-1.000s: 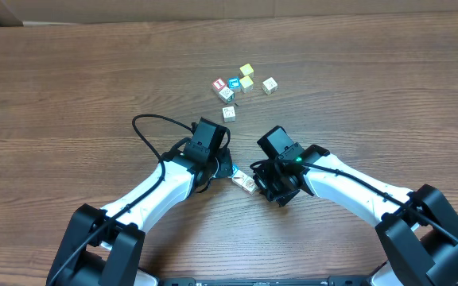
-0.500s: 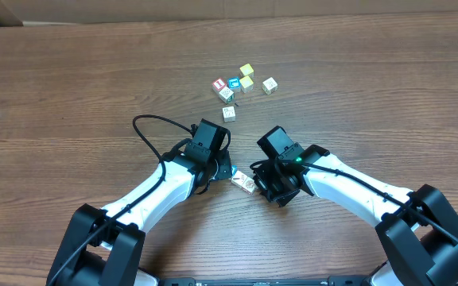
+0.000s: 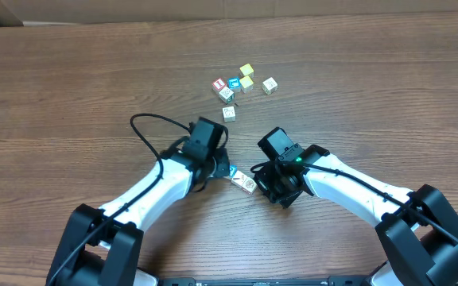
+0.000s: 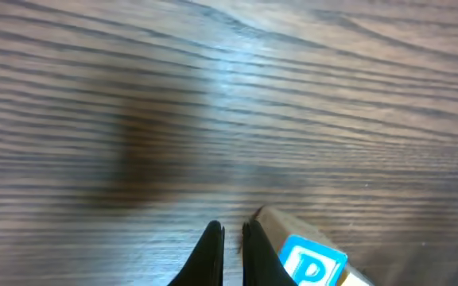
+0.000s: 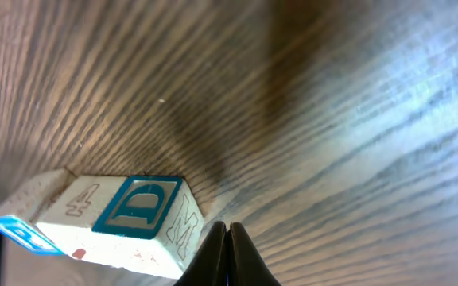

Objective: Flip 3 blocks
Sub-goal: 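Rotate the held row, left gripper moving back, right gripper forward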

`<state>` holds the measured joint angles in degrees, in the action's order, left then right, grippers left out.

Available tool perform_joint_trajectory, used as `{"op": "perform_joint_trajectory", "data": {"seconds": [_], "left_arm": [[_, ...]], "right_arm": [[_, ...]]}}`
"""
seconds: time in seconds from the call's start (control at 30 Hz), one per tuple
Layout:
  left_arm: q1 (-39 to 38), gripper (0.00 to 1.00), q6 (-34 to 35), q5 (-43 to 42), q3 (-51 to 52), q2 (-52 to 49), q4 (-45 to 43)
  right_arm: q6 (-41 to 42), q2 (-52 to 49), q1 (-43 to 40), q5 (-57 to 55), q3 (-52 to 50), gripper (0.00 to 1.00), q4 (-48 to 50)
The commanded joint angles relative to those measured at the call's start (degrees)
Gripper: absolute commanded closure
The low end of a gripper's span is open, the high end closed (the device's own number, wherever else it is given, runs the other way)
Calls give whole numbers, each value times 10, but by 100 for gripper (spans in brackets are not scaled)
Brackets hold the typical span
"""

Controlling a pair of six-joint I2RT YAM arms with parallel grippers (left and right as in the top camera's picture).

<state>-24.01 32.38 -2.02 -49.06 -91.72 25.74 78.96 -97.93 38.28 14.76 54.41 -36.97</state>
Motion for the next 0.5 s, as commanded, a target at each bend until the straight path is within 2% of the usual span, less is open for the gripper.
{"op": "perform_joint_trajectory", "data": {"seconds": [0.0,0.2,0.47], "left_arm": [[45,96,-55,-49,-66,-2,36],[86,96,-141,-68,-175,-23,164],[65,96,-168,-101,-177,-123,159]], "right_arm": [[-113,18,2,-12,32,96,-5],[-134,33,3,-119,48,96,-100],[-95,33,3,-115,6,96,-93]]}}
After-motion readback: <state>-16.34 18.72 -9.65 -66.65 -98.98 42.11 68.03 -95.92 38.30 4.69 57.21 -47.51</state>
